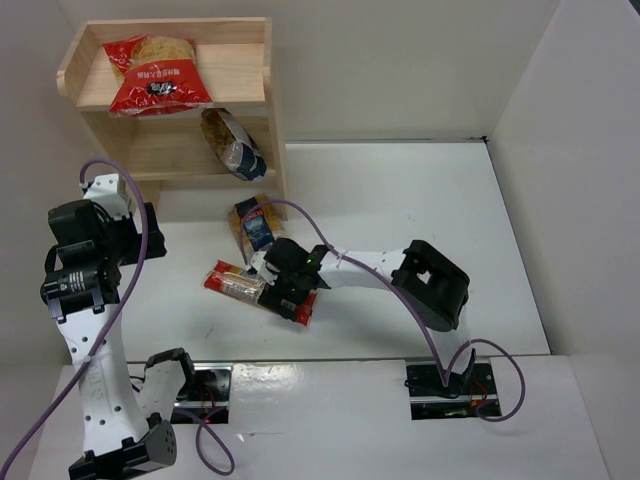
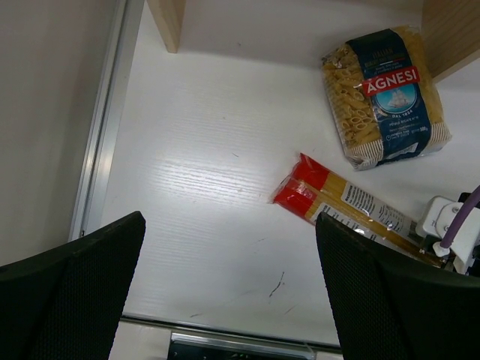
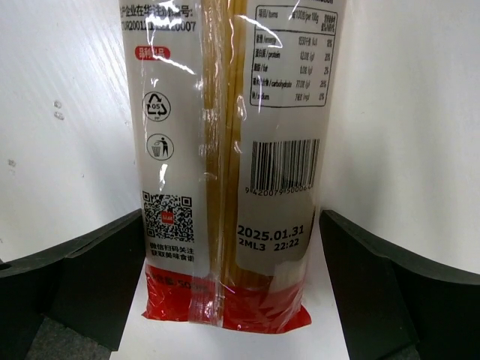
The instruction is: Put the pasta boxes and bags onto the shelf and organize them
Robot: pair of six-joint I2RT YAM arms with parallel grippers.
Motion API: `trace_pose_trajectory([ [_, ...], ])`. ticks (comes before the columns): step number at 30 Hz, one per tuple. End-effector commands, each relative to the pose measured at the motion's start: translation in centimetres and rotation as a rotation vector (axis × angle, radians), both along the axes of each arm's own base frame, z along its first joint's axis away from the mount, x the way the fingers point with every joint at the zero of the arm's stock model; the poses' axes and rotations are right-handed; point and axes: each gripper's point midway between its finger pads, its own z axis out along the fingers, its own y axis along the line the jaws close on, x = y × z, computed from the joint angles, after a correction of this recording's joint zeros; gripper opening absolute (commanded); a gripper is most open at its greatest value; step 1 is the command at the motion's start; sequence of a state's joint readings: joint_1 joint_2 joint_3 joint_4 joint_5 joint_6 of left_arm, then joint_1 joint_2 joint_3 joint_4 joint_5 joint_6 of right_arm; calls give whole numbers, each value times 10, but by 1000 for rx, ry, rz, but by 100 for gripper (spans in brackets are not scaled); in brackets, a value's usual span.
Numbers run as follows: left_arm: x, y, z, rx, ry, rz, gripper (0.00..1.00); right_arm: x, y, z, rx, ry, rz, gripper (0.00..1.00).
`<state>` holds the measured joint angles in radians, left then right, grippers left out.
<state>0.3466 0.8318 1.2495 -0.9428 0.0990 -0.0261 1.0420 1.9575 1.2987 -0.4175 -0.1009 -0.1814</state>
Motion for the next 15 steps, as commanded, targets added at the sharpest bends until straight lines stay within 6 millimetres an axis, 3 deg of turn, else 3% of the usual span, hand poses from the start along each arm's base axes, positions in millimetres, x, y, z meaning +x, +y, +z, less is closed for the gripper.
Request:
trace_pose_trajectory([
  [1,7,-1,3,7,-27,-26,100,-14,-11,-8,-16,53,39,100],
  [5,7,-2,3,10,-27,-38,100,-21,-1,-12,18,88,99,100],
  [15,9,-3,5,16,-36,-51,100,-16,20,-18,55,91,146,100],
])
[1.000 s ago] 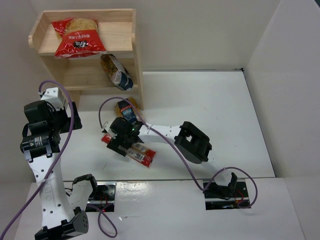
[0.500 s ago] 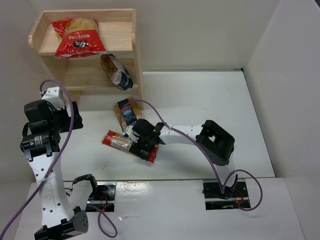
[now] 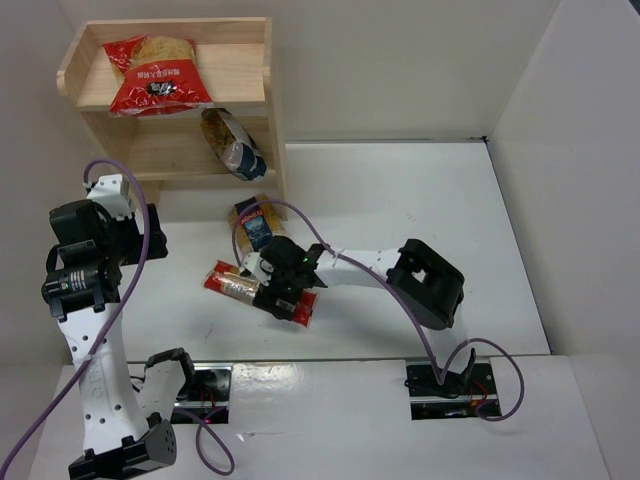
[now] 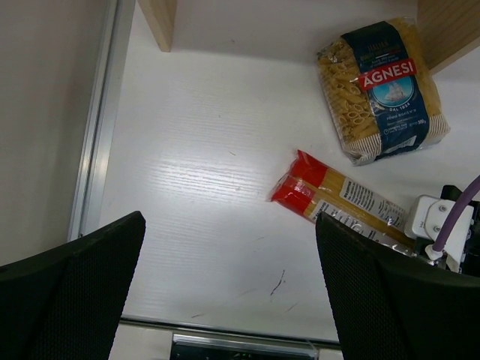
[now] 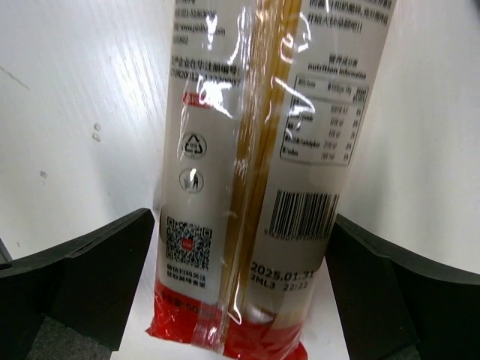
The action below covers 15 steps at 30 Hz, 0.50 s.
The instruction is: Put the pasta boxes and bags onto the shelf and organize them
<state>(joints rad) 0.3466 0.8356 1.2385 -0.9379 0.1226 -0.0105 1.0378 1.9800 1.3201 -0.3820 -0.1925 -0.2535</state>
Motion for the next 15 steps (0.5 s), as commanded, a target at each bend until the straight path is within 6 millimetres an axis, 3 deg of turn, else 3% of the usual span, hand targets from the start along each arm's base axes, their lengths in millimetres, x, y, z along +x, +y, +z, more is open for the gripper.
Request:
trace_pose_trajectory([
  [1,6,0,9,18,-43,-23,100,-14,1,-25,-20,80,46,100],
  [3,6,0,9,18,-43,-23,100,-18,0,-36,-35,105,62,100],
  [4,6,0,9,18,-43,-23,100,-17,2,-33,-27,100,62,94],
  [5,6,1,9,26,-42,-28,100,-20,0,-43,-43,121,66,80],
  [6,7,-1,9,21,-44,-37,100,-18,-1,-44,-49,111,60,39],
  [8,7,-1,9,30,-43,-43,100,-15,-2,-44,-71,109,41,0],
  [10,7,0,9,38,-42,-48,100,-16,-8,-45,-96,110,35,0],
  [14,9,-1,7,42,-34,-66,100,-1,-8,-3,-34,20,3,0],
  [15,9,-2,7,52,-34,-82,100,1,-5,21,8,-5,3,0],
])
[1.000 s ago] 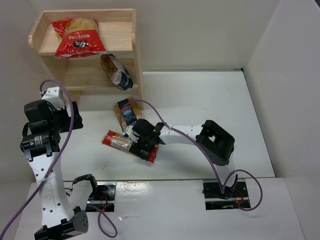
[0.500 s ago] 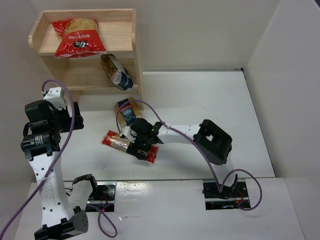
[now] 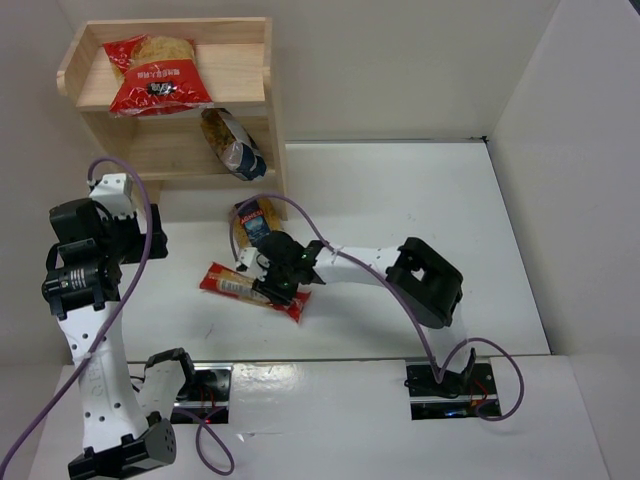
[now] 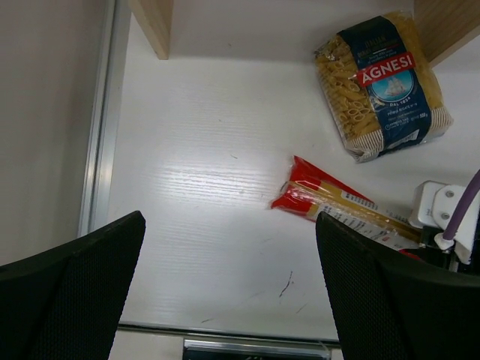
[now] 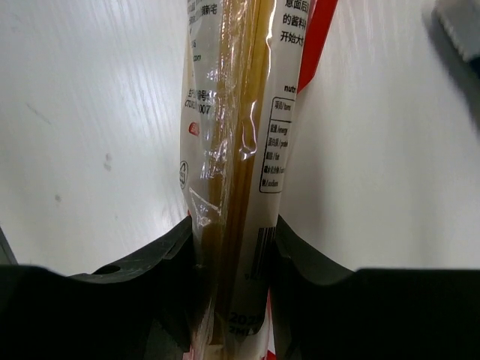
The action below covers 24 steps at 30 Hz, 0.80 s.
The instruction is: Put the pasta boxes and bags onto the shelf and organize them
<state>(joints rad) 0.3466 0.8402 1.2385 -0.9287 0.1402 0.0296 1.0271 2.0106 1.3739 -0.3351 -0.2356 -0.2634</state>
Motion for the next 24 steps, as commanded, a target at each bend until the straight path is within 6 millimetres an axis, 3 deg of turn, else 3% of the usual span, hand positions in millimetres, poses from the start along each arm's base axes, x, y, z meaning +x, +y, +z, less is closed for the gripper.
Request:
trace_pose_trajectory([
  [1,7,-3,7,36,-32,-68,100,-3,-26,26,-41,-21,-32,0],
  [5,10,-9,2,34,-13,-134,100,24,-28,85,49,-67,-83,0],
  [6,12,-10,-1,24,-4,-143,100,31,-26,108,82,-82,-103,0],
  [12,19,-27,-2,8,-4,-290,100,46,-21,178,198,-153,-131,0],
  [19,18,-32,-7,51,-7,-373,100,39,-20,207,250,-151,-118,0],
  [24,11,-29,-4,83,-23,-348,100,34,-17,205,263,-125,-103,0],
])
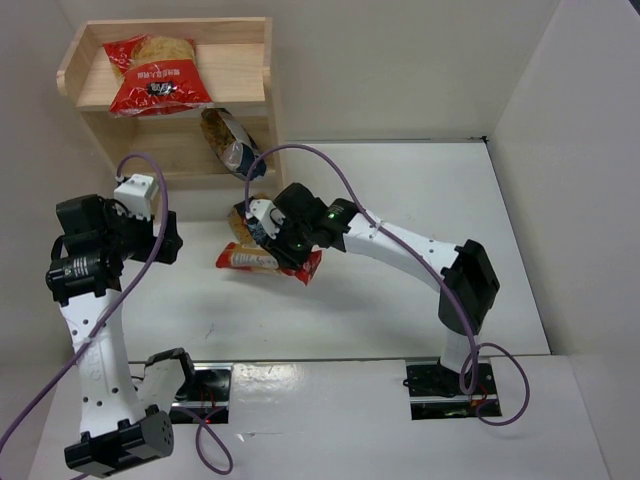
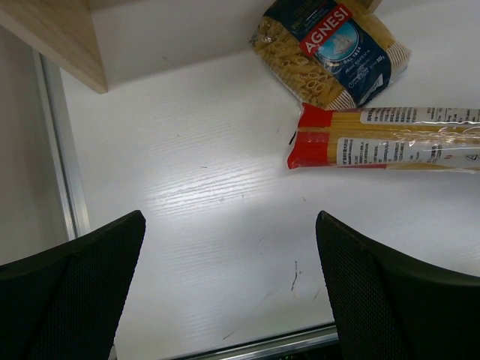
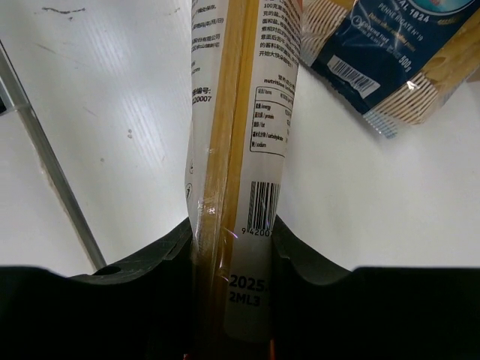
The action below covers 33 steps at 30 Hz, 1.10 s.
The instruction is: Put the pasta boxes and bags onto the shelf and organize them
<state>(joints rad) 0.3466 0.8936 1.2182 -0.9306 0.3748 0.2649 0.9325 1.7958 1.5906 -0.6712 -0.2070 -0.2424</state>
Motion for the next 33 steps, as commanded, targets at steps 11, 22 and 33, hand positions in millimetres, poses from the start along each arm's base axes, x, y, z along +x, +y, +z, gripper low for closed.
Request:
trace_pose_trajectory([
  [11,-12,17,6,41,-7,134,100,26,33,148,340,-161,-86,0],
  [22,-20,42,6,68,22,320,100,30,71,195,404,-307,-184,0],
  [33,-33,54,4,103,33,405,100,42,89,217,449,-398,-421,0],
])
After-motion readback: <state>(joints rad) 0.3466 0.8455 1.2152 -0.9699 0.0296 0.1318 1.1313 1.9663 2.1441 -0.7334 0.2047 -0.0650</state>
